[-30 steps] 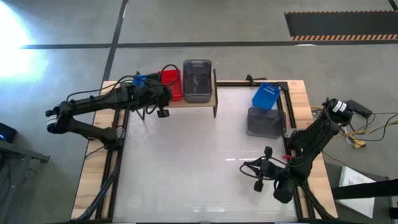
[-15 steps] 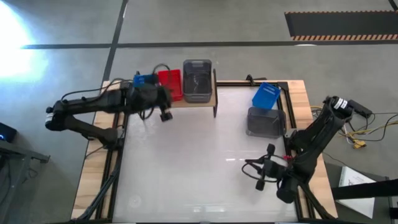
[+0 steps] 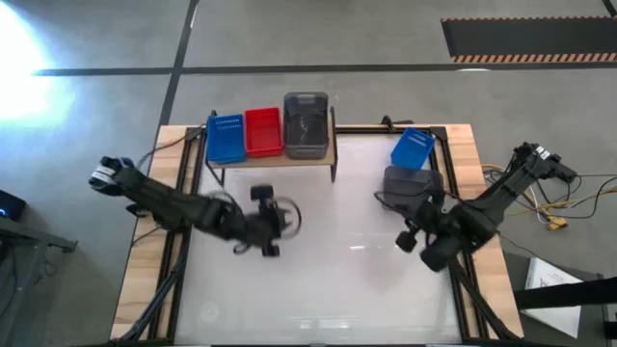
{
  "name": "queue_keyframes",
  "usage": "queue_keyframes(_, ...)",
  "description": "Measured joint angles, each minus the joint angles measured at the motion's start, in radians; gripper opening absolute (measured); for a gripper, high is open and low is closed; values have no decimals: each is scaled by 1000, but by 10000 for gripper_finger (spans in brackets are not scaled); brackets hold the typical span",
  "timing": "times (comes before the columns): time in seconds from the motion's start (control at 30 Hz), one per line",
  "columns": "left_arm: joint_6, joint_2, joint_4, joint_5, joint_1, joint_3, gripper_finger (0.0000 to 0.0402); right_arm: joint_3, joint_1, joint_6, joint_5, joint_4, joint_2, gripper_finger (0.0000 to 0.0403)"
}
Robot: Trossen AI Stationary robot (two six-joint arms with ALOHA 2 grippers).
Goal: Stack baskets on shelf by color
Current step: Stack the black bin on top of the stacked black bins on the shelf
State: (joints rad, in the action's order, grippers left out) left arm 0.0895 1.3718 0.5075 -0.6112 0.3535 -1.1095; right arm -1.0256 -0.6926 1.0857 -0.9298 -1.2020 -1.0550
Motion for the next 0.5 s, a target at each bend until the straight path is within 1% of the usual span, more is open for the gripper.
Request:
queue_keyframes(0.1,87,76,-17,-4,75,5,123,51,79,1,85,3,1,14)
queue_keyframes(0.2,189,150,-31,-4,146,5,123,103,140,-2,145,6,0,35)
queue_keyframes(0.37,337,243,-27,5,255,6,123,160,209,0,196,13,0,93)
queue_keyframes(0.5,466,270,-29,7,316,14,123,203,273,2,228,56,-1,141)
